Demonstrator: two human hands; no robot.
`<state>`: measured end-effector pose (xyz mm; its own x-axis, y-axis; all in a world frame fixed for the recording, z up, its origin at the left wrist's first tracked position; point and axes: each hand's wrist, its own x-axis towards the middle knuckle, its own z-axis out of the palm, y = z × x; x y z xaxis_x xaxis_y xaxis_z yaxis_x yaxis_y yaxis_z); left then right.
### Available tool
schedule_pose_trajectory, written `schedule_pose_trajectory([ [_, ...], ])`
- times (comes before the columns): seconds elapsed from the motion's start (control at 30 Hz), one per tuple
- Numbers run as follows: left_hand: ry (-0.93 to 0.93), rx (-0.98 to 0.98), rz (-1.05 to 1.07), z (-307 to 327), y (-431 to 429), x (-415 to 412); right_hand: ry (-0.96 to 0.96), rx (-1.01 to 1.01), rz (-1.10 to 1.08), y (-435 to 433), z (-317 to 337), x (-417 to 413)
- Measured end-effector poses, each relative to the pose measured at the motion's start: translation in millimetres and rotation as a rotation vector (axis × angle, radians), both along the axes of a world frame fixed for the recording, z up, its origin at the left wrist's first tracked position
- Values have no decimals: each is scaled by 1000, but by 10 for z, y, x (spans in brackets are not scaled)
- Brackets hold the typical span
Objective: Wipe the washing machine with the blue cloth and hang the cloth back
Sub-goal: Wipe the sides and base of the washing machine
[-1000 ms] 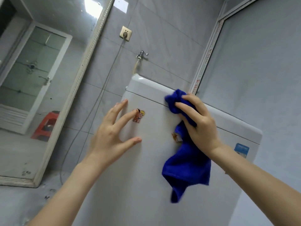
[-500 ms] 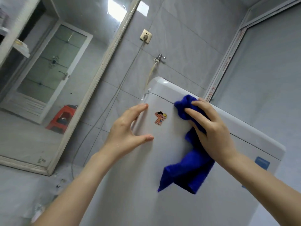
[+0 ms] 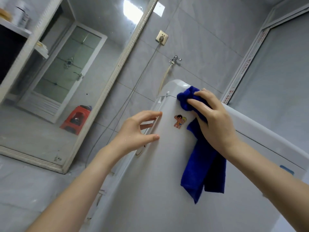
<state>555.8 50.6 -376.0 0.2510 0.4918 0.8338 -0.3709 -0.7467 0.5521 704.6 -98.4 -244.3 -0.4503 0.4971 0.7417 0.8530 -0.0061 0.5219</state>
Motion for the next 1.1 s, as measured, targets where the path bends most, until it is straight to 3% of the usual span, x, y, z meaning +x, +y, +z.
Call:
schedule_pose_trajectory([
  [0.13, 7, -38, -61, -66, 41, -23, -50, 29, 58, 334, 98, -243],
  [0.23, 4, -97, -56, -75, 66, -96, -55, 26, 49, 233, -304, -105],
  [0.33, -12, -126, -44, -84, 90, -197, -266, -150, 39, -64, -979, 130],
  [0.4, -3, -128, -27, -96, 107, -241, -373, -254, 16, -143, -1085, 228],
  [0.6, 7, -104, -74, -167, 89, -116, 88, 163, 23, 135, -638, 91],
  [0.67, 11, -94, -76, -161, 51, -70, 59, 162, 33, 106, -938, 110],
  [0.8, 14, -62, -56, -71, -39, -29, -294, -130, 45, -193, -1392, 315],
  [0.87, 30, -35, -39, -47, -75, -4, -192, -78, 47, -197, -1166, 367],
  [1.0, 31, 10, -8, -73, -154, 71, 195, 235, 12, -51, -634, 290],
  [1.1, 12, 41, 40, -80, -221, 152, 153, 214, 1, -64, -1148, 251],
])
